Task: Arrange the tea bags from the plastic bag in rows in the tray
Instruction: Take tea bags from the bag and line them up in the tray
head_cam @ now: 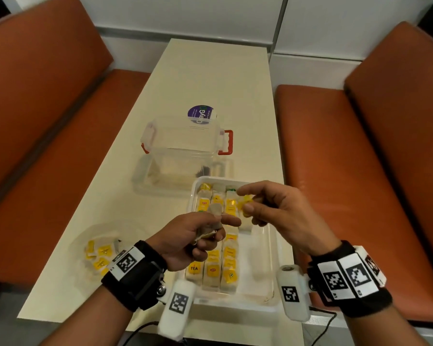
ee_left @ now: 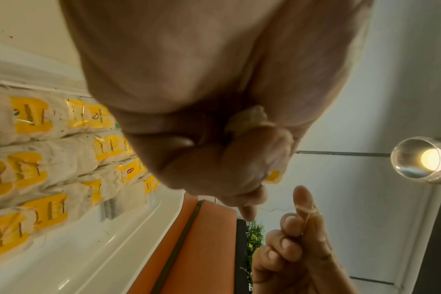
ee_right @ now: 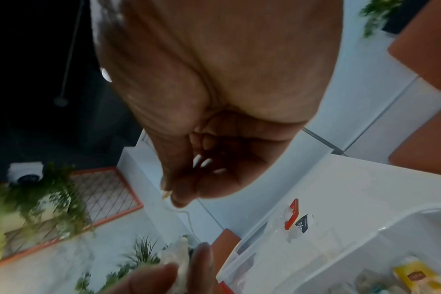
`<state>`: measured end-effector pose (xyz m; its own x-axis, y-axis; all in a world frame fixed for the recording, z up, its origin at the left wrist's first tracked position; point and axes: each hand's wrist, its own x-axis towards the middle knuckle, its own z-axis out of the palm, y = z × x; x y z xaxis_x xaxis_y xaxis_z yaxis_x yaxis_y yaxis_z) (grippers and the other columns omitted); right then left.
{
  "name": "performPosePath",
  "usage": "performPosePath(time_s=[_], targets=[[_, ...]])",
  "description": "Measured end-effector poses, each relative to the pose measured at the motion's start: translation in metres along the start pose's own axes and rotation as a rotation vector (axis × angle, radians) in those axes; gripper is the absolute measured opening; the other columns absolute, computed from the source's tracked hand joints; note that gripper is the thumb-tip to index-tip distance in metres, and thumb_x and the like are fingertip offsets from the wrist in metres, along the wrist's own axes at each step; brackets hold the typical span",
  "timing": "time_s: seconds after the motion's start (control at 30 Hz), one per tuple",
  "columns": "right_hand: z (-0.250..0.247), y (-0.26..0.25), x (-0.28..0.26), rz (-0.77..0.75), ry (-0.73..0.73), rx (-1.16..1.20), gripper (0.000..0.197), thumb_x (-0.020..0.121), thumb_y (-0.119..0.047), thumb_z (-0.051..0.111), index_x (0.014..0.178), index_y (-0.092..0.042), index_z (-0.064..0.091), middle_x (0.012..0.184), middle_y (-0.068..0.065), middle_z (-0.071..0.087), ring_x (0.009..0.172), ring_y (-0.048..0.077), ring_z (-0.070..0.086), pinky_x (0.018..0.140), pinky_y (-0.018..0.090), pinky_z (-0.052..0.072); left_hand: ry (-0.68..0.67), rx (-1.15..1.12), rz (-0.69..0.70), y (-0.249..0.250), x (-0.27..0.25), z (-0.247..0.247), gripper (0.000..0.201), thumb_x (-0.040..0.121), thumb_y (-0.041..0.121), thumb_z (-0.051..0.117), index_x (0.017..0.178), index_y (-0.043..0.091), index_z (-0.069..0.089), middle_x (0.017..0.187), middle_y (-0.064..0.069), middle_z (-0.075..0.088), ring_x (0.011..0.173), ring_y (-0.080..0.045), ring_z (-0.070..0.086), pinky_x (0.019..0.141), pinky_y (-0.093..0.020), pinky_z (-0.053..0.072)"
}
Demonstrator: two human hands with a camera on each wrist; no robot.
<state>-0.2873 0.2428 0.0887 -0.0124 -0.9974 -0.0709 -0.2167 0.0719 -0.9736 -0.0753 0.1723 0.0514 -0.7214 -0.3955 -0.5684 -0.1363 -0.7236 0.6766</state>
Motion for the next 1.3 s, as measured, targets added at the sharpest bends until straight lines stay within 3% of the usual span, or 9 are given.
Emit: performPosePath(time_s=[0.1, 0.2, 0.33, 0.43, 0.6, 0.67, 0.9, 1.07, 1.3], targets=[[0.001, -0.001, 0.002, 0.021, -0.057, -0.068, 0.023, 0.087, -0.016, 0.074, 0.11, -0.018, 0.071, 0.079, 0.007, 0.073, 0.068, 0.014, 0.066, 0.067, 0.03, 0.056, -0.035, 0.064, -0.022, 0.001, 0.001, 0.003, 0.034, 0.095, 0.03, 0.05, 0.106, 0.015, 0.077, 0.073, -0.001, 0.051, 0.049, -0.007, 0.028, 0.043, -0.018, 0.017], [0.002, -0.001, 0.007, 0.039, -0.098, -0.154, 0.022, 0.086, -0.017, 0.076, 0.108, -0.019, 0.072, 0.078, 0.004, 0.075, 0.067, 0.01, 0.068, 0.065, 0.023, 0.051, -0.02, 0.146, -0.04, 0.003, 0.0, 0.008, 0.037, 0.099, 0.029, 0.045, 0.081, 0.016, 0.075, 0.072, -0.002, 0.054, 0.047, -0.008, 0.03, 0.044, -0.02, 0.017], [0.001, 0.001, 0.014, 0.037, -0.145, -0.32, 0.024, 0.087, -0.025, 0.076, 0.111, -0.021, 0.074, 0.074, -0.004, 0.074, 0.064, 0.003, 0.064, 0.065, 0.019, 0.049, -0.037, 0.276, -0.046, 0.005, 0.0, 0.014, 0.043, 0.102, 0.024, 0.044, 0.068, 0.021, 0.07, 0.069, -0.001, 0.055, 0.048, -0.009, 0.032, 0.043, -0.019, 0.019], [-0.001, -0.001, 0.018, 0.028, -0.178, -0.45, 0.019, 0.087, -0.029, 0.076, 0.106, -0.024, 0.077, 0.071, -0.013, 0.07, 0.066, 0.003, 0.065, 0.068, 0.021, 0.051, -0.06, 0.354, -0.033, 0.004, 0.003, 0.013, 0.031, 0.101, 0.02, 0.051, 0.074, 0.017, 0.064, 0.072, -0.001, 0.056, 0.049, -0.009, 0.036, 0.042, -0.019, 0.022], [-0.004, -0.004, 0.019, 0.024, -0.173, -0.447, 0.011, 0.088, -0.033, 0.075, 0.087, -0.021, 0.074, 0.075, -0.005, 0.073, 0.066, 0.011, 0.065, 0.07, 0.034, 0.056, -0.08, 0.381, 0.036, -0.002, 0.007, 0.012, 0.008, 0.087, 0.028, 0.066, 0.084, 0.03, 0.073, 0.069, 0.004, 0.055, 0.05, -0.007, 0.037, 0.042, -0.018, 0.025], [-0.006, -0.006, 0.018, 0.03, -0.137, -0.407, 0.015, 0.086, -0.034, 0.076, 0.085, -0.02, 0.073, 0.077, -0.005, 0.072, 0.066, 0.008, 0.062, 0.066, 0.03, 0.053, -0.049, 0.358, 0.077, -0.006, 0.009, 0.011, 0.013, 0.093, 0.029, 0.066, 0.105, 0.03, 0.072, 0.072, 0.004, 0.053, 0.052, -0.008, 0.034, 0.044, -0.019, 0.022], [-0.009, -0.001, 0.015, 0.122, -0.11, -0.219, 0.029, 0.08, -0.033, 0.08, 0.086, -0.007, 0.071, 0.079, 0.008, 0.074, 0.063, 0.013, 0.063, 0.06, 0.027, 0.05, 0.041, 0.329, 0.225, -0.017, 0.011, 0.01, 0.031, 0.089, 0.039, 0.071, 0.118, 0.037, 0.062, 0.072, 0.005, 0.048, 0.053, -0.01, 0.03, 0.047, -0.023, 0.02], [-0.009, 0.002, 0.015, 0.155, -0.095, -0.264, 0.038, 0.072, -0.043, 0.082, 0.083, -0.008, 0.071, 0.075, 0.005, 0.074, 0.061, 0.014, 0.063, 0.06, 0.036, 0.051, 0.159, 0.325, 0.341, -0.022, 0.014, 0.013, 0.025, 0.086, 0.041, 0.068, 0.097, 0.018, 0.064, 0.062, 0.007, 0.04, 0.054, -0.014, 0.022, 0.045, -0.023, 0.02], [-0.009, 0.008, 0.014, 0.199, -0.088, -0.27, 0.025, 0.076, -0.03, 0.085, 0.081, -0.01, 0.071, 0.073, 0.006, 0.073, 0.061, 0.014, 0.066, 0.058, 0.03, 0.051, 0.216, 0.314, 0.396, -0.029, 0.018, 0.017, 0.018, 0.084, 0.035, 0.073, 0.079, 0.019, 0.065, 0.058, 0.006, 0.038, 0.048, -0.011, 0.021, 0.044, -0.022, 0.018]])
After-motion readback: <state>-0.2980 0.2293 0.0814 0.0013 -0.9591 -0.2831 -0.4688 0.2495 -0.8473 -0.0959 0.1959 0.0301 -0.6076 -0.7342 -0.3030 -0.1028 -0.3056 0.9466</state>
